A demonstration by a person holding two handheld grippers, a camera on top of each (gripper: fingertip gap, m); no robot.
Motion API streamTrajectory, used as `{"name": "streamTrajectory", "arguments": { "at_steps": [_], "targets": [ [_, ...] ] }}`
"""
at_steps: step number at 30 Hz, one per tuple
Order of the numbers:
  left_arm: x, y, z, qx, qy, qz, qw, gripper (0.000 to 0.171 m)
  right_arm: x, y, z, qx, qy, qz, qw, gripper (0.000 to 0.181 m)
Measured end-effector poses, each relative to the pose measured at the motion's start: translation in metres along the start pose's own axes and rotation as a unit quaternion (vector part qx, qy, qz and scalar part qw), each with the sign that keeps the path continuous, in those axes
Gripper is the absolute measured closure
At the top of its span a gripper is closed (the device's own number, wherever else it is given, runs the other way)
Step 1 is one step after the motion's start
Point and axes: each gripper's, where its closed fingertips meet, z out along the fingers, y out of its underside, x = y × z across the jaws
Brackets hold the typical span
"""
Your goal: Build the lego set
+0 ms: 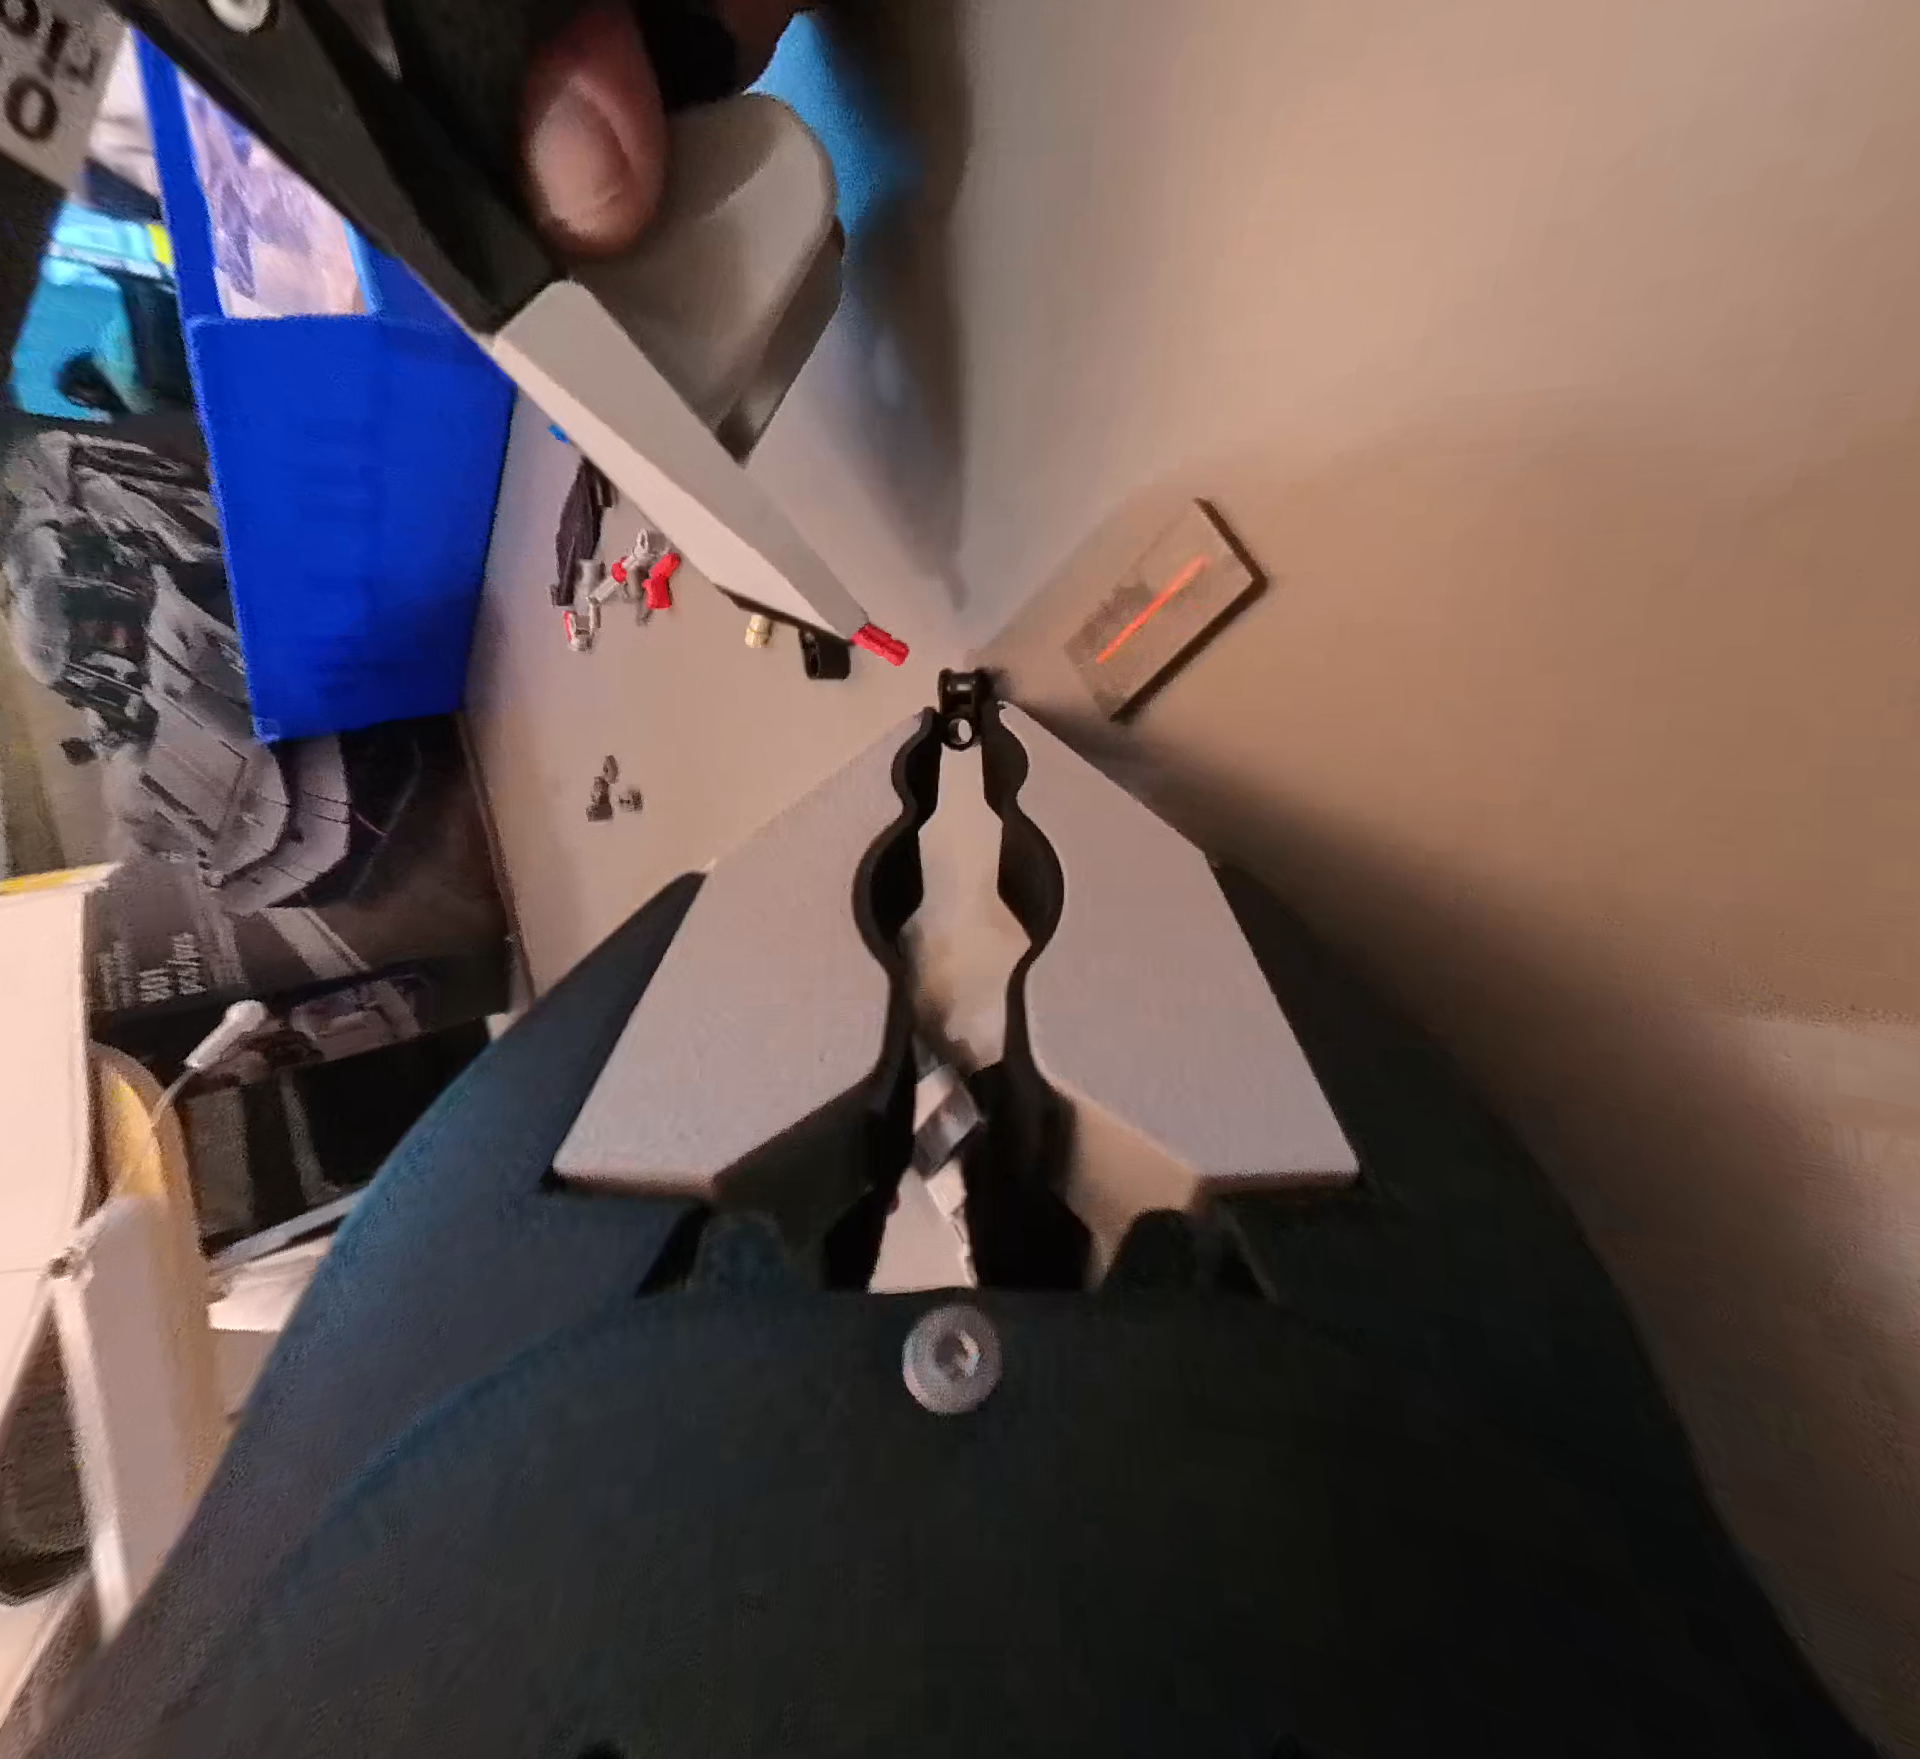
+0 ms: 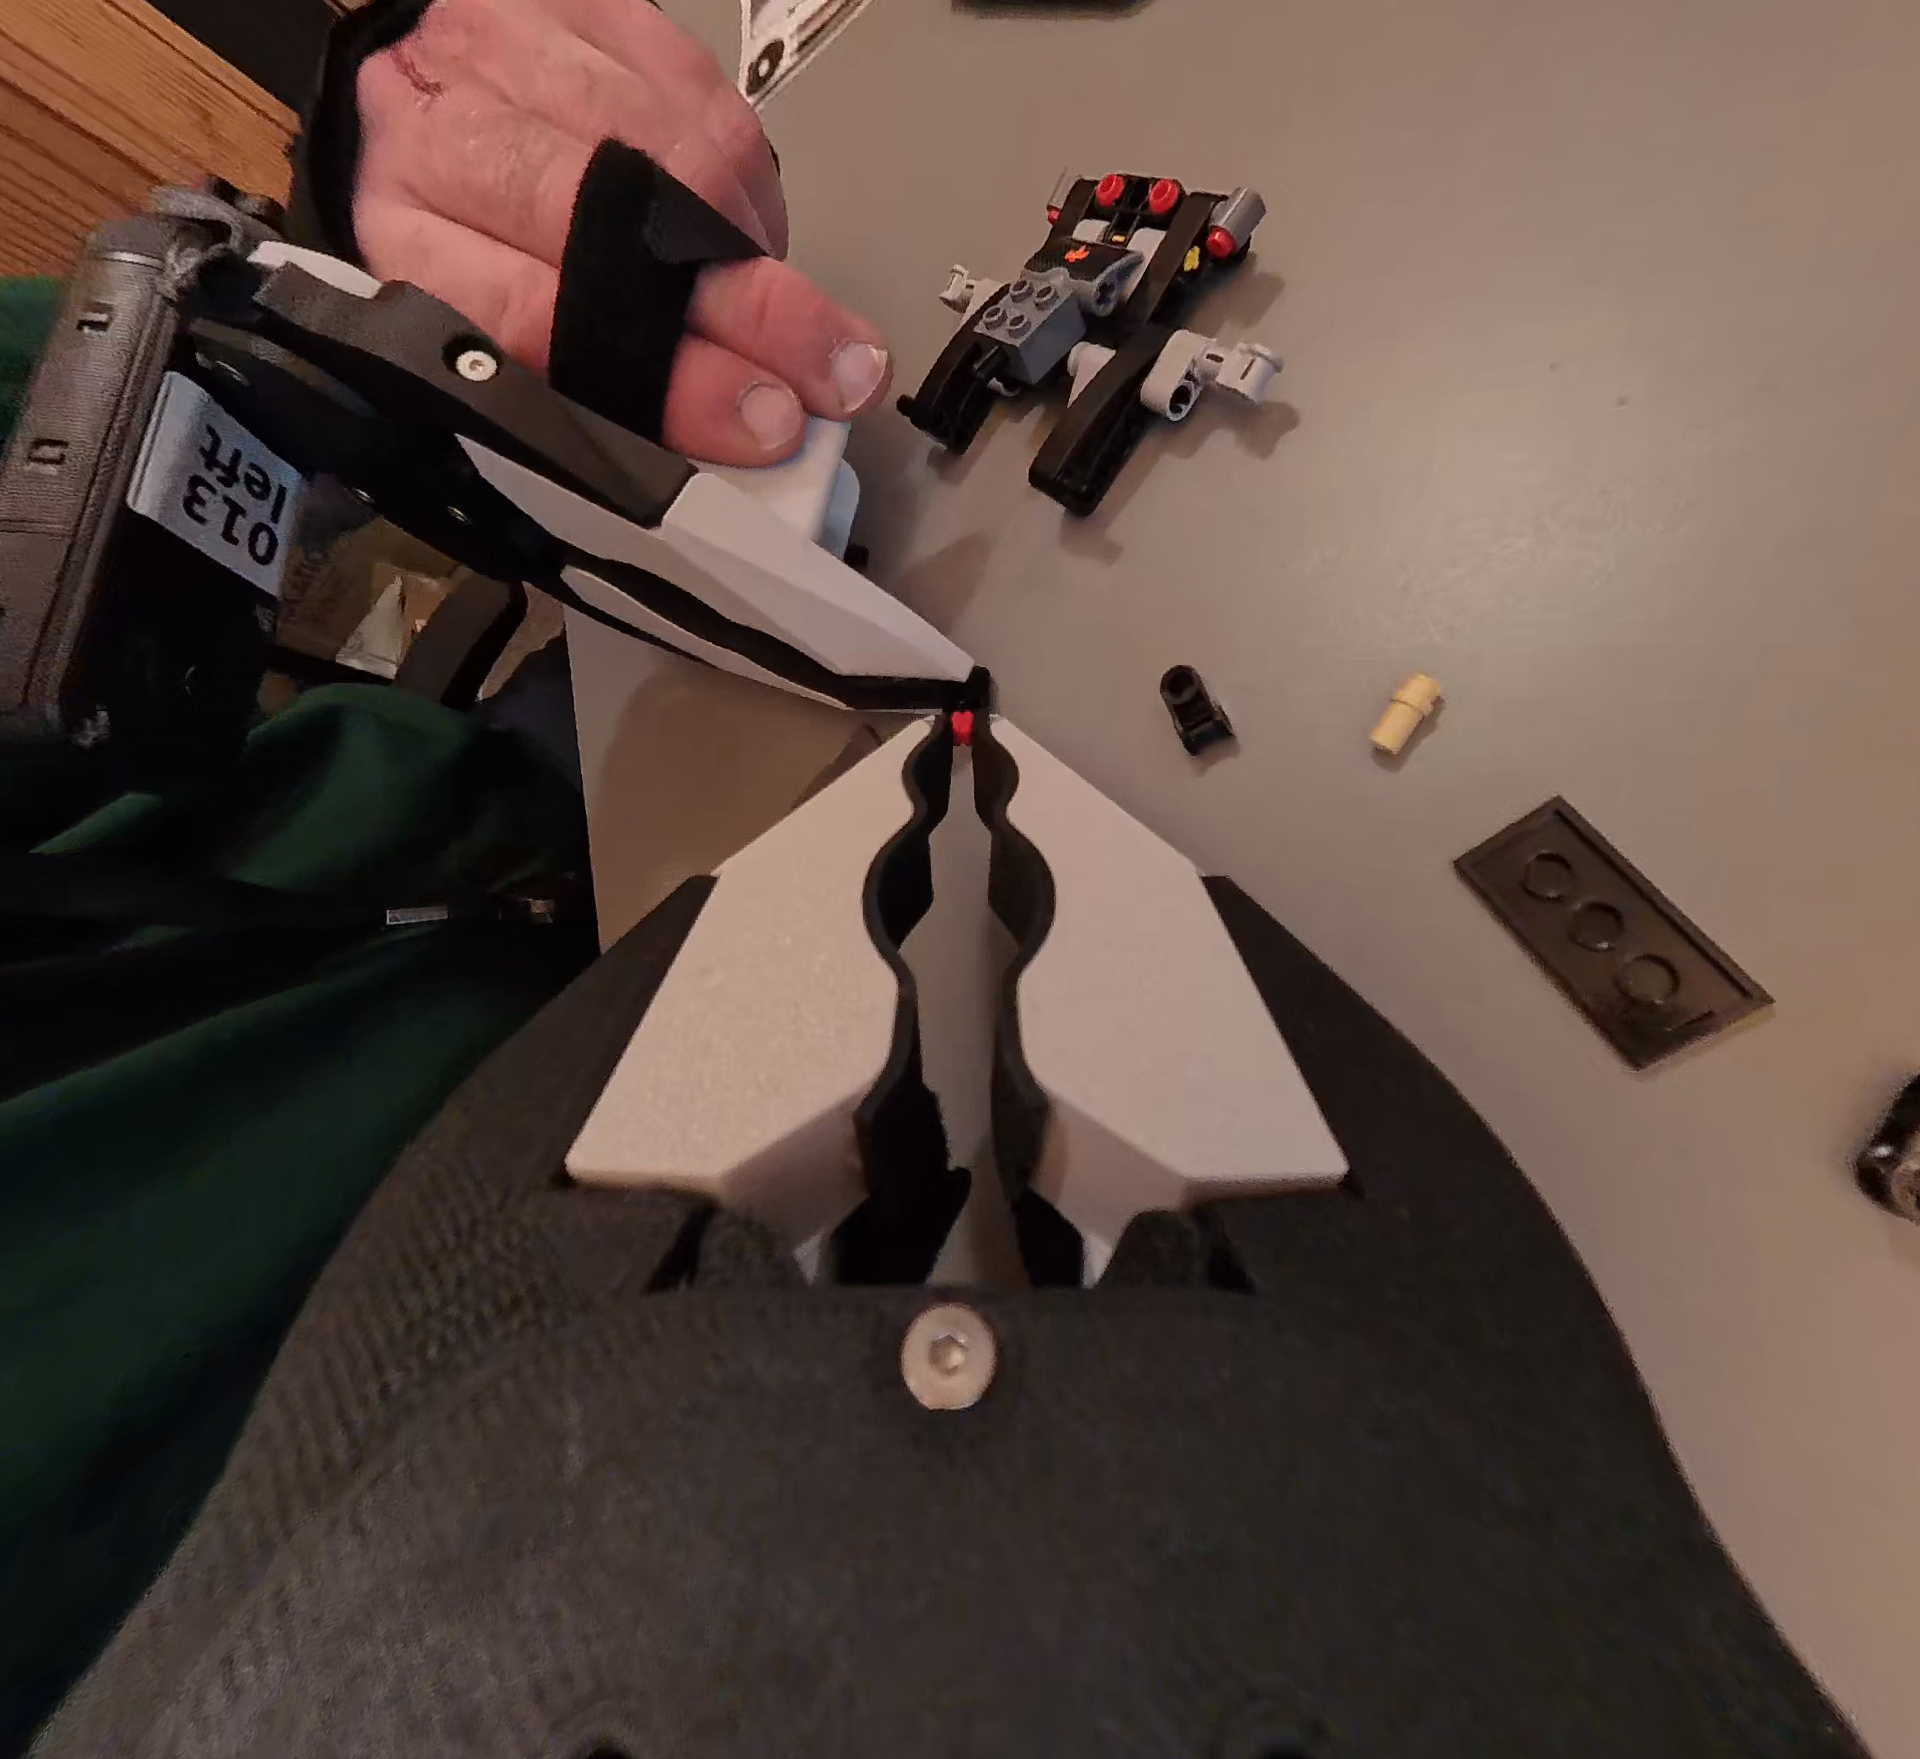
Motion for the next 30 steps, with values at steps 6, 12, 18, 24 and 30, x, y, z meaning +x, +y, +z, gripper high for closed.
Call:
{"name": "streamTrajectory", "arguments": {
  "at_steps": [6, 12, 18, 24, 30],
  "targets": [
    [0.0, -0.0005, -0.0003, 0.006, -0.013, 0.03, 0.999, 0.166, 0.0019, 0.0016, 0.0069, -0.031, 0.002, -0.014, 0.999, 0.179],
    [0.0001, -0.0012, -0.0002, 0.017, -0.021, 0.041, 0.999, 0.167, 0.0022, 0.003, 0.0086, -0.053, -0.017, -0.01, 0.998, 0.179],
    [0.0005, -0.0016, -0.0003, 0.021, -0.021, 0.048, 0.998, 0.166, 0.0016, 0.0044, 0.0079, -0.093, -0.036, -0.027, 0.995, 0.179],
    [0.0006, -0.0015, -0.0004, 0.028, -0.019, 0.046, 0.998, 0.167, 0.0005, 0.0045, 0.0083, -0.151, -0.055, -0.096, 0.982, 0.179],
    [0.0031, -0.0039, -0.0019, 0.049, -0.007, 0.045, 0.998, 0.166, -0.0034, 0.0073, 0.0097, -0.179, -0.089, -0.147, 0.969, 0.18]
  ]
}}
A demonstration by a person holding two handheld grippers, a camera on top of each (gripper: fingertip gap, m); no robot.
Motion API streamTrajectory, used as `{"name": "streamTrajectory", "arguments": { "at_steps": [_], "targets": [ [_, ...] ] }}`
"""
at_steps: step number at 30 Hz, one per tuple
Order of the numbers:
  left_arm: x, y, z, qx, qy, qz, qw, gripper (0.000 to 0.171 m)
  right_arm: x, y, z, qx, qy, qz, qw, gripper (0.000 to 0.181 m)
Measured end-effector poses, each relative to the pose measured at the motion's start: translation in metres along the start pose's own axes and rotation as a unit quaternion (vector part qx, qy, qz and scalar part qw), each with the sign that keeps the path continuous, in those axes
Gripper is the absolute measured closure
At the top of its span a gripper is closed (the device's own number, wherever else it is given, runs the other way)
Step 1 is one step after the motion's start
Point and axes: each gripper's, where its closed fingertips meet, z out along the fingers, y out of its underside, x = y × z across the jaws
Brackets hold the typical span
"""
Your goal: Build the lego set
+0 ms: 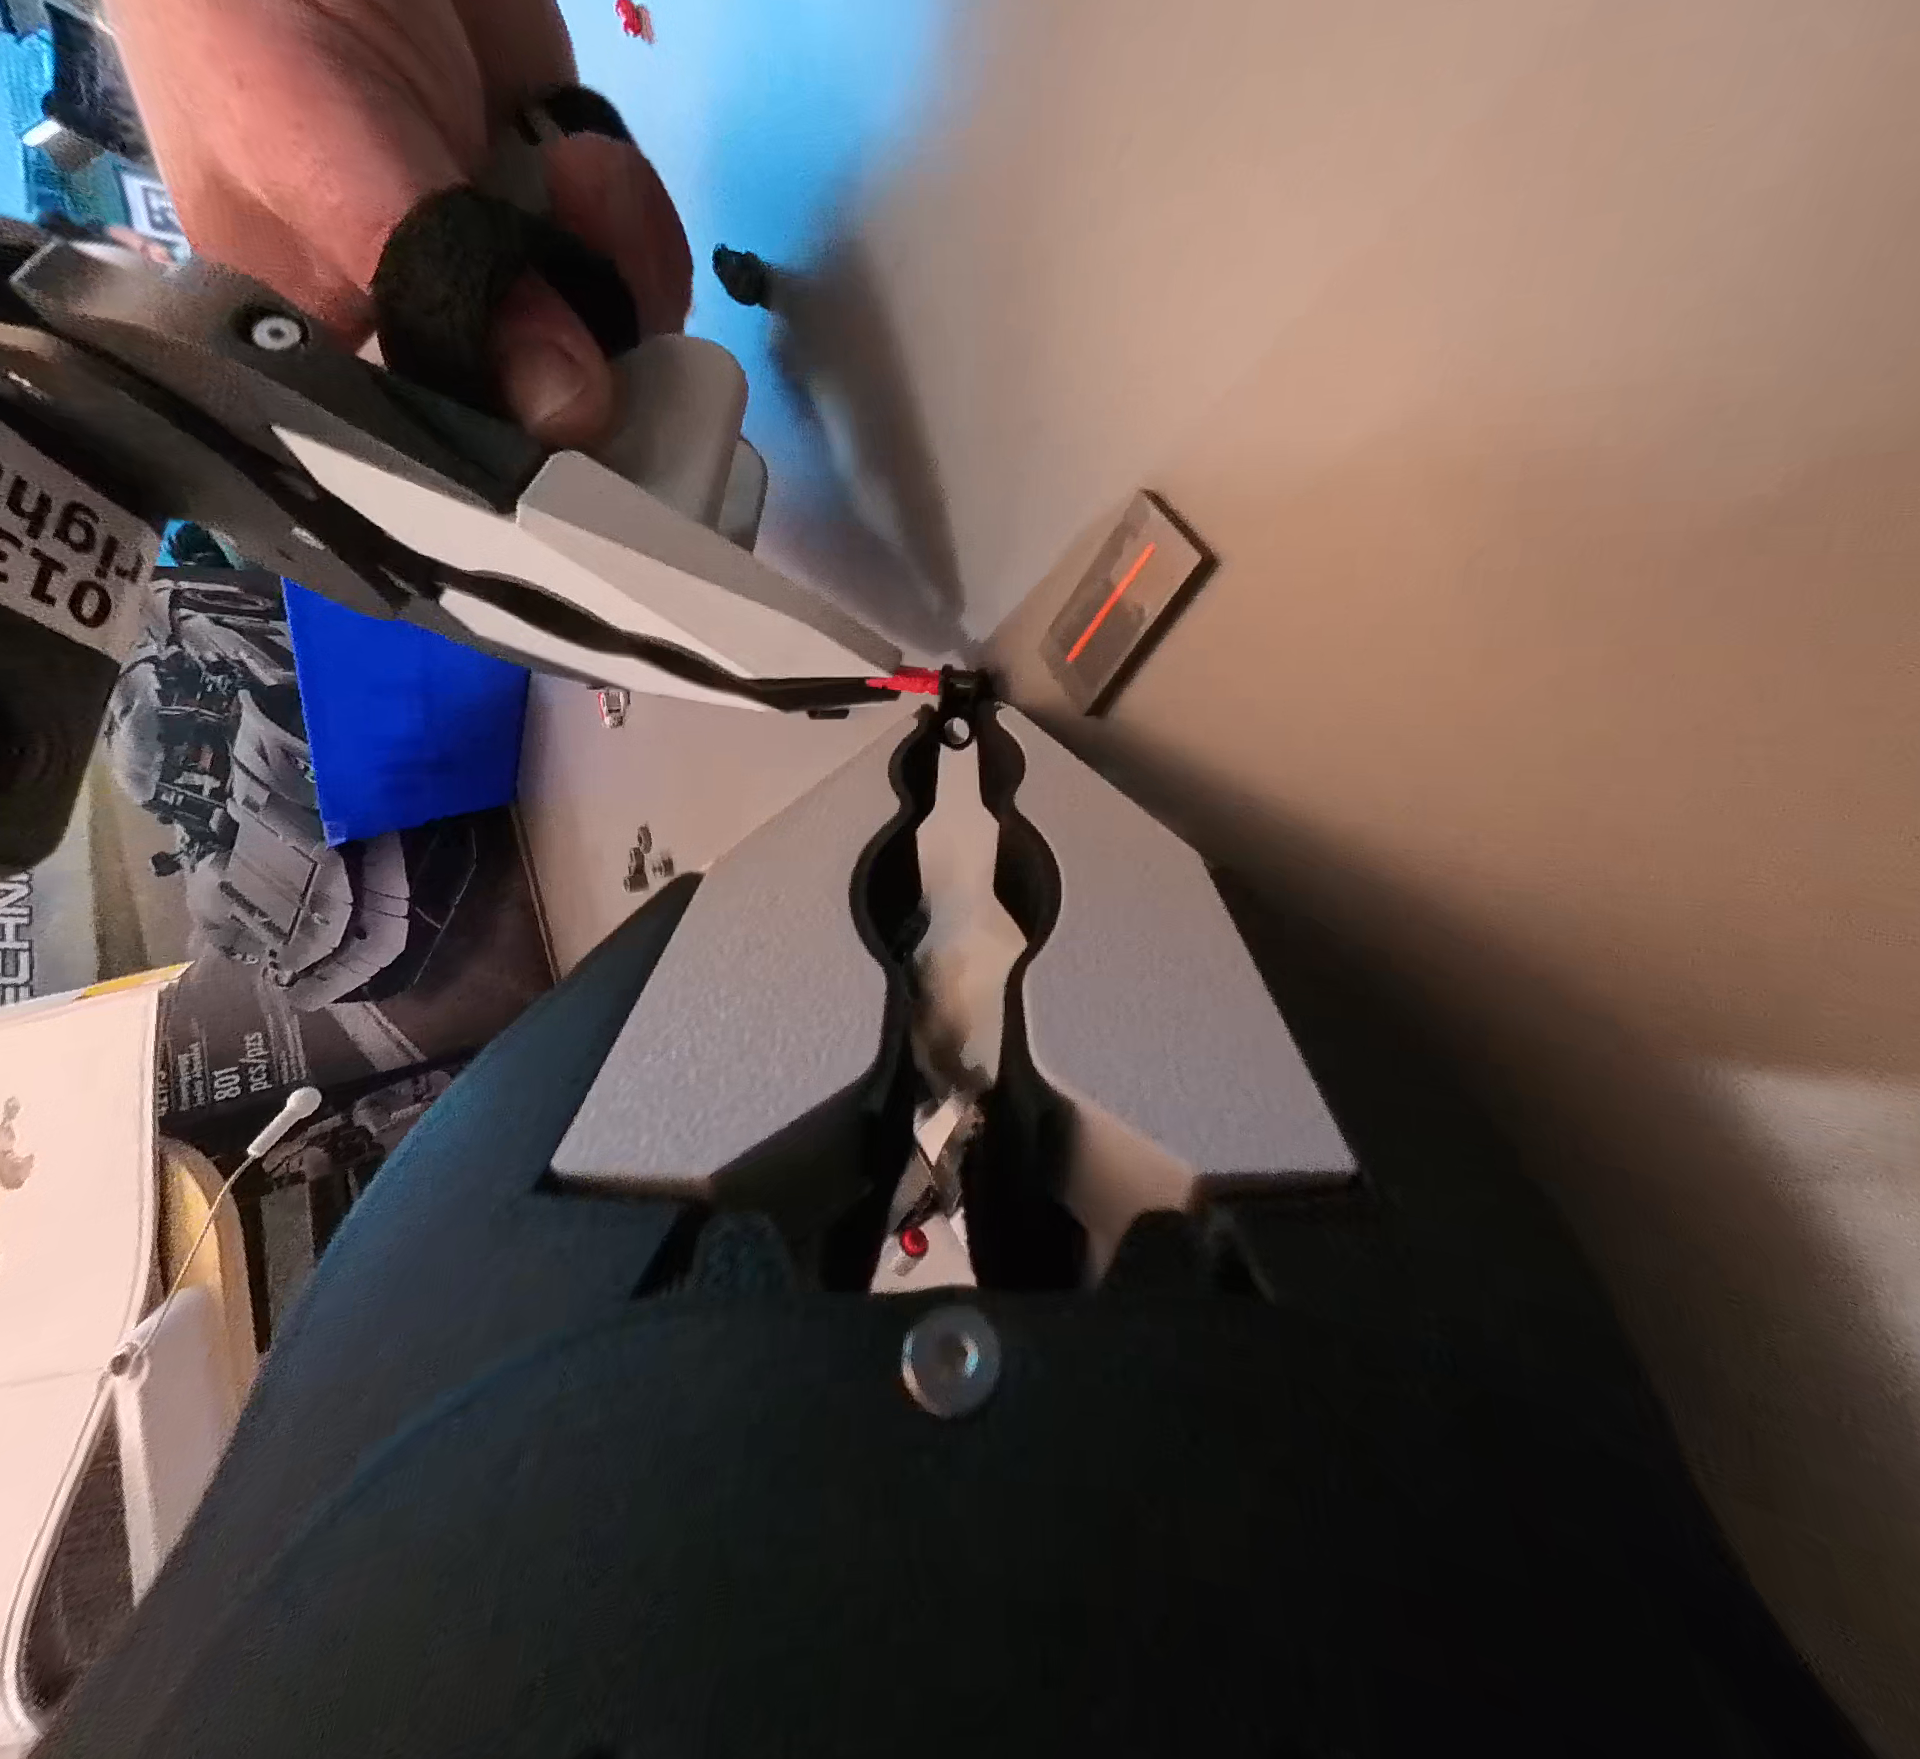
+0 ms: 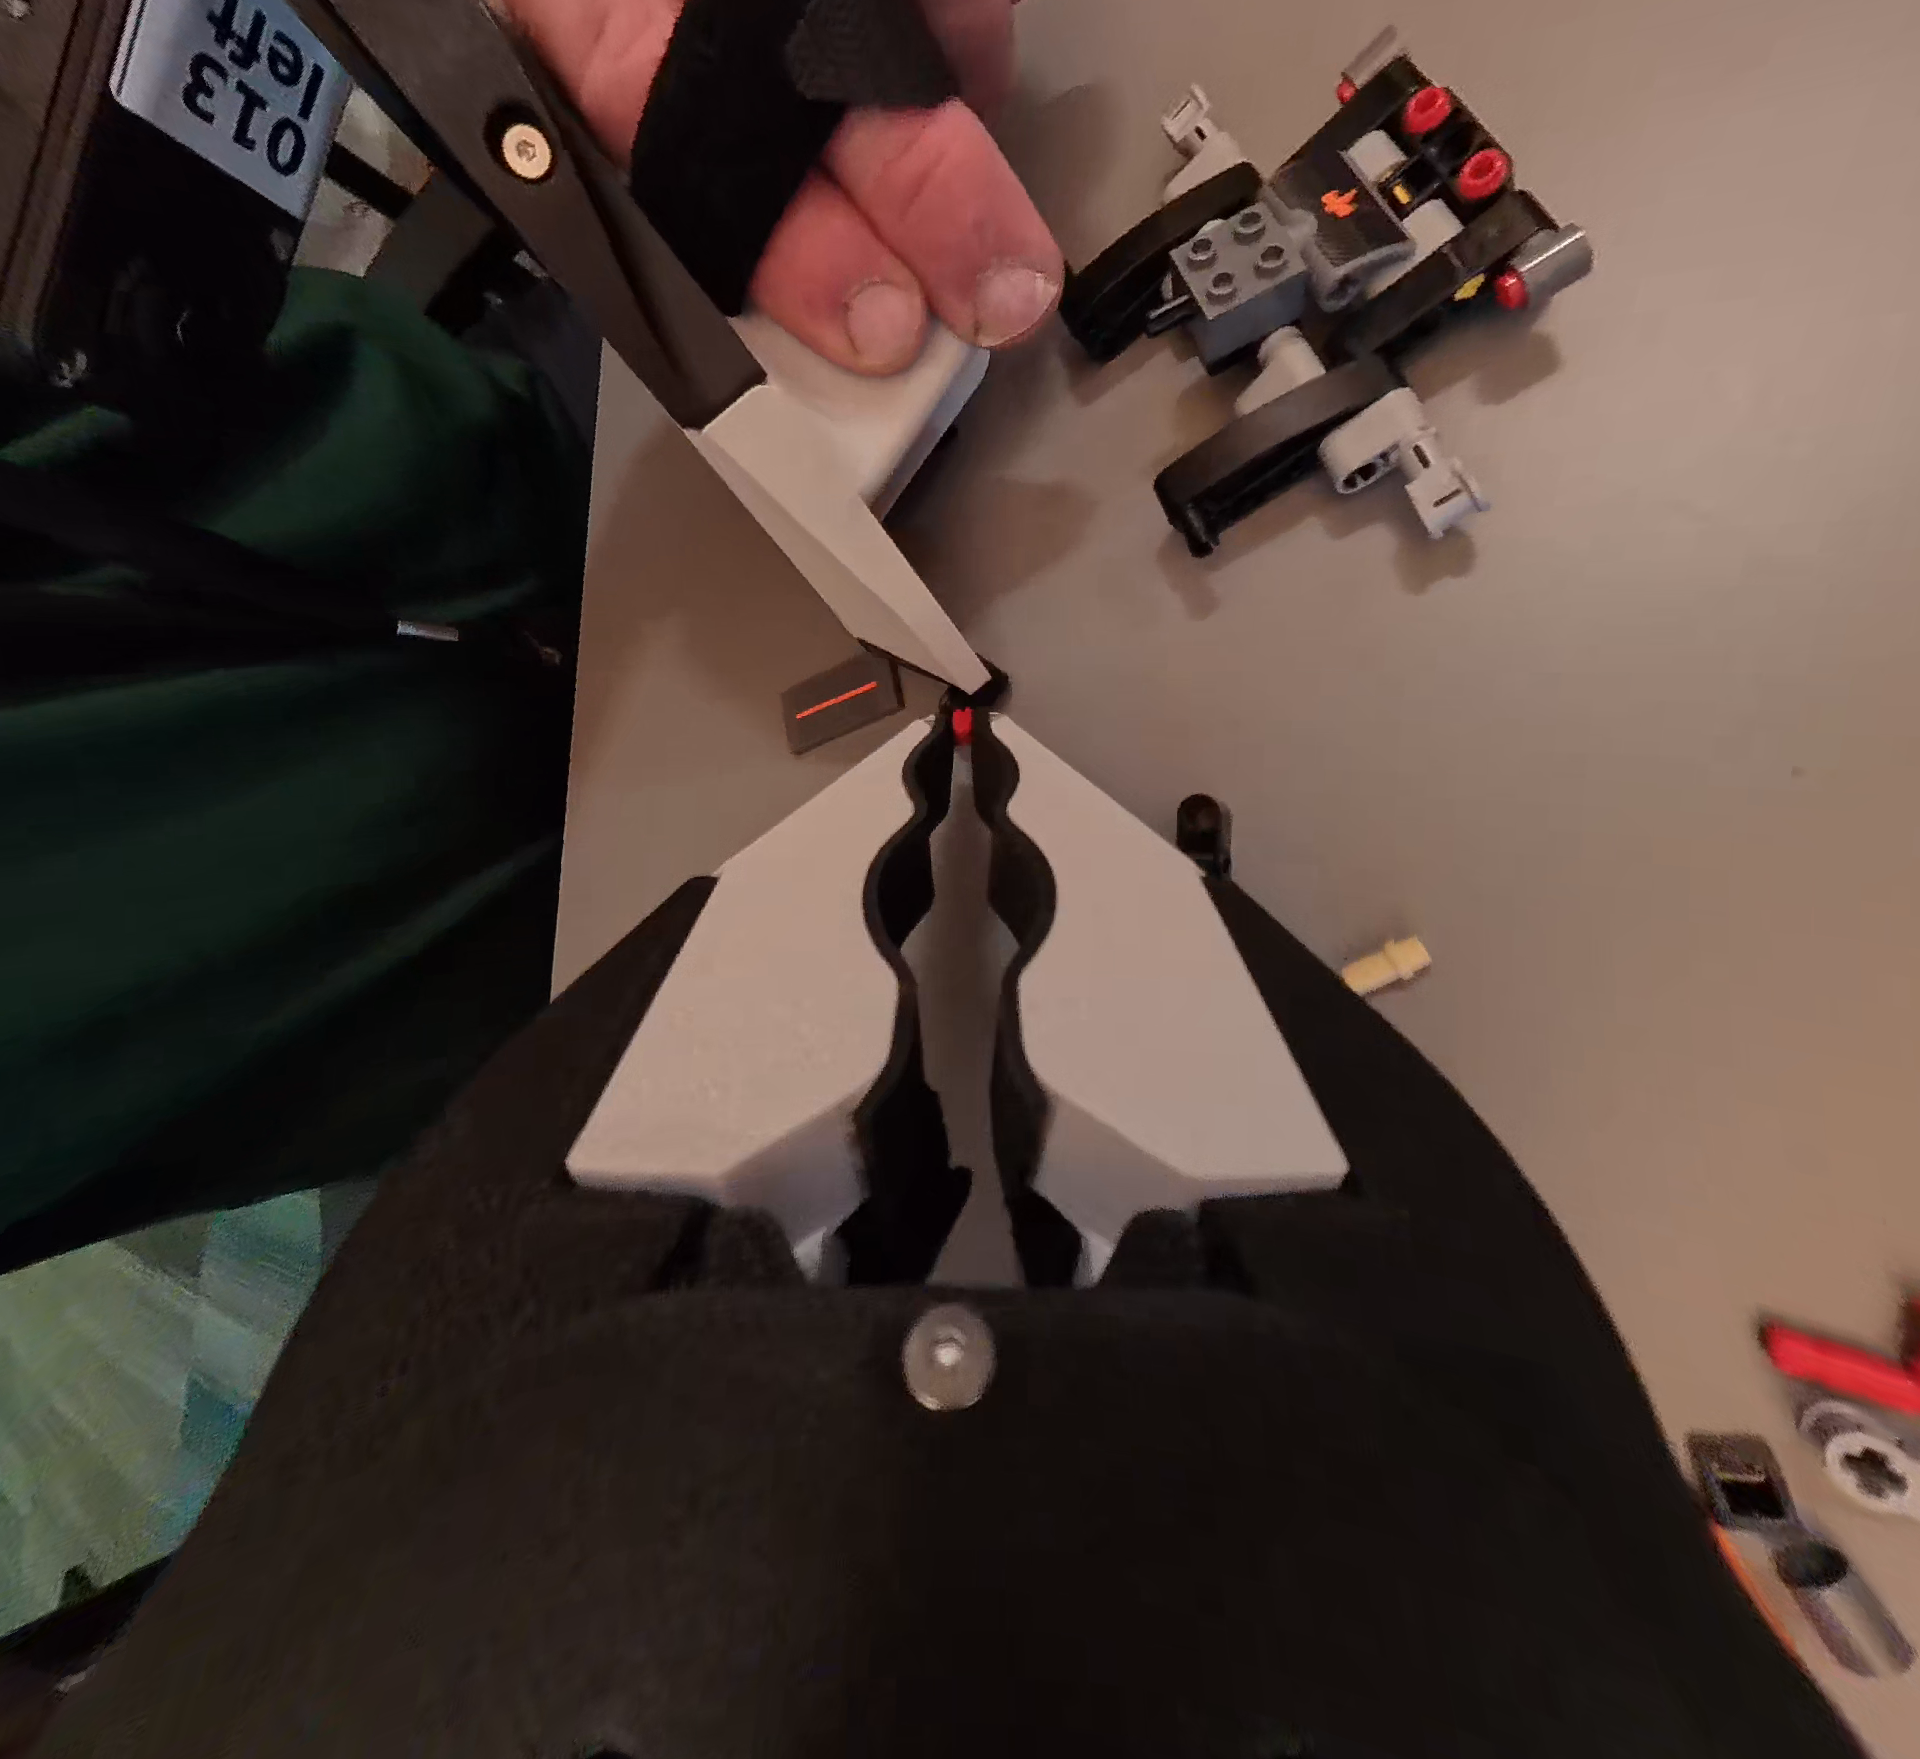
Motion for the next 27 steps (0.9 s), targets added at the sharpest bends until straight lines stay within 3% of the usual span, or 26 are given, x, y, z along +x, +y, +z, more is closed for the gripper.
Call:
{"name": "streamTrajectory", "arguments": {
  "at_steps": [27],
  "targets": [
    [0.0014, -0.0016, 0.0, 0.02, 0.007, -0.005, 1.0, 0.166, -0.0003, 0.0044, 0.0049, 0.001, -0.023, -0.019, 1.0, 0.18]
  ]
}}
